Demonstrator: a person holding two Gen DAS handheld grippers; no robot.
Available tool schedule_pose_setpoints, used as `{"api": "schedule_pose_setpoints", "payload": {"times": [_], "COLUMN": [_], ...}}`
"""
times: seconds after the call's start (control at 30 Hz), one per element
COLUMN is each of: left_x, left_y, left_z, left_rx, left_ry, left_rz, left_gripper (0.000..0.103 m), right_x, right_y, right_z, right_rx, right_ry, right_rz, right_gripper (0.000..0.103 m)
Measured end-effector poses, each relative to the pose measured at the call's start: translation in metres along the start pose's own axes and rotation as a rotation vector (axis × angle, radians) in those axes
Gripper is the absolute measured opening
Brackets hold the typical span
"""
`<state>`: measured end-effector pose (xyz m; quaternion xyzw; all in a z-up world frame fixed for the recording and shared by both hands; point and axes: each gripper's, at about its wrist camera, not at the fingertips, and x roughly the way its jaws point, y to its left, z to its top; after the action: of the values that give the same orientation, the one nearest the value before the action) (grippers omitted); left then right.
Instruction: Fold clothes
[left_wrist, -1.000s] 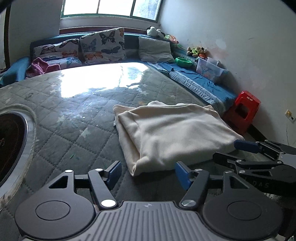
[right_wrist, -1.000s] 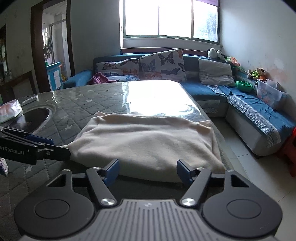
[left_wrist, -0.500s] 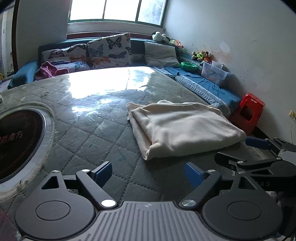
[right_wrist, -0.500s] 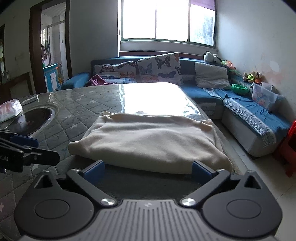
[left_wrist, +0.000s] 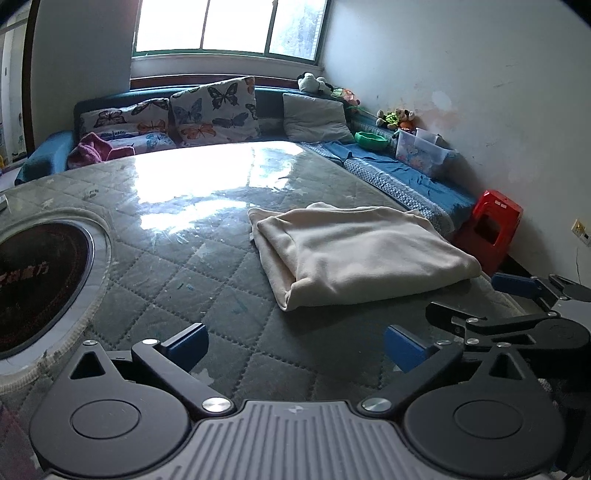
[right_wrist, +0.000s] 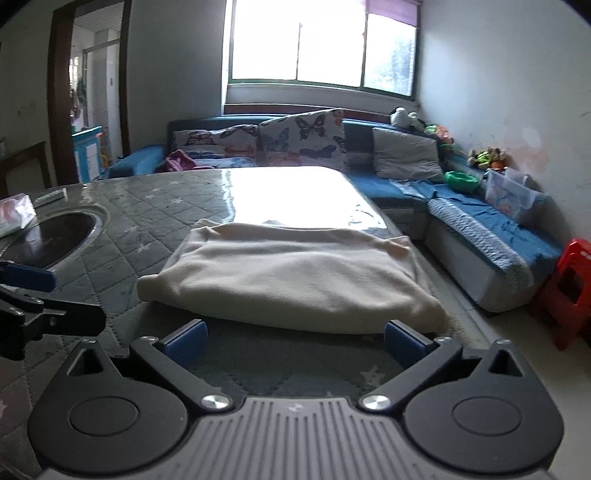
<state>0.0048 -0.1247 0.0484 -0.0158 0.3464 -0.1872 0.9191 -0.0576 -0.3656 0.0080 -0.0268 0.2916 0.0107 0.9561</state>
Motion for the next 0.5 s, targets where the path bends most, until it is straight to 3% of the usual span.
{"api": "schedule_pose_setpoints", "payload": {"times": [0.5], "left_x": [0.001], "left_y": [0.000], "left_z": [-0.008], "left_rx": [-0.021], "left_ry": [0.042], "left_rz": [0.001], "left_gripper": [0.103], "right_x": [-0.007], "right_y": [0.003], "right_z": [-0.012], "right_rx": [0.048], "right_ry": [0.036], "right_rz": [-0.034], "right_gripper": [0.103]}}
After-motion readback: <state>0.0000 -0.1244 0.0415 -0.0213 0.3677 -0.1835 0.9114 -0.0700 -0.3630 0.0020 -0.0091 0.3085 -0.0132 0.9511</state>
